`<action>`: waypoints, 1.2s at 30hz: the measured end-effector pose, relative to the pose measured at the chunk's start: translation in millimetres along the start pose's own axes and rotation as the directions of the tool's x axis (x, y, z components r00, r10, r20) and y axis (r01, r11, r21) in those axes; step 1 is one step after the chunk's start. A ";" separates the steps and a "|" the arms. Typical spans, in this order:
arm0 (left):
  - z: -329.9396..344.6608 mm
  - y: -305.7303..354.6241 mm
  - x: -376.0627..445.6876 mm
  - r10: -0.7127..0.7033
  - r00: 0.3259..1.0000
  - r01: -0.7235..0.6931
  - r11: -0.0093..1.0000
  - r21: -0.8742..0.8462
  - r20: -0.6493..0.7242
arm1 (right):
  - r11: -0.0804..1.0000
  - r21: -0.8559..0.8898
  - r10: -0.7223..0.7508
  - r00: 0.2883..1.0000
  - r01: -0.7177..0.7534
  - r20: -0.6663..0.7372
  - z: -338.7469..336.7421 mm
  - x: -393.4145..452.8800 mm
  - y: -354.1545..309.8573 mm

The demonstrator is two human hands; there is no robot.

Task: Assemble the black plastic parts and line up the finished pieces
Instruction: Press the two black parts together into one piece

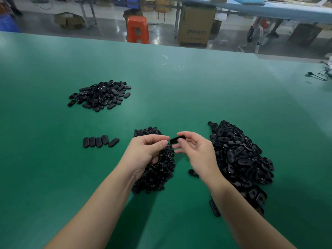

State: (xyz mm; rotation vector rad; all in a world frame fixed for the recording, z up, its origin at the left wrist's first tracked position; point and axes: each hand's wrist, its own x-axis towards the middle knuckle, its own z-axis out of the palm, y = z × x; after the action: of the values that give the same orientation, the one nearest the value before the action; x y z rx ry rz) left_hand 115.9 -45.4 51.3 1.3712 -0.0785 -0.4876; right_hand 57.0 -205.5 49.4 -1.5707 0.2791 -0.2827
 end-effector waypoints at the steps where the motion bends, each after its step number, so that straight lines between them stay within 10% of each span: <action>1: 0.9 -0.9 -0.3 0.002 1.000 -0.002 1.000 -0.008 -0.020 | 0.996 0.079 0.038 0.999 -0.037 -0.018 -0.5 -0.3 0.5; 36: 18.5 1.2 -14.5 -0.012 0.999 0.002 0.983 -0.186 -0.051 | 0.927 0.342 0.129 0.987 -0.155 0.099 2.4 -26.2 3.4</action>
State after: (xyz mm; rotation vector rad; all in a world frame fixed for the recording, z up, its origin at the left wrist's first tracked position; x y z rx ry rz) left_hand 97.1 -56.8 59.6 1.2005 0.0140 -0.4538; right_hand 33.3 -194.2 45.9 -1.1995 0.2673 -0.1492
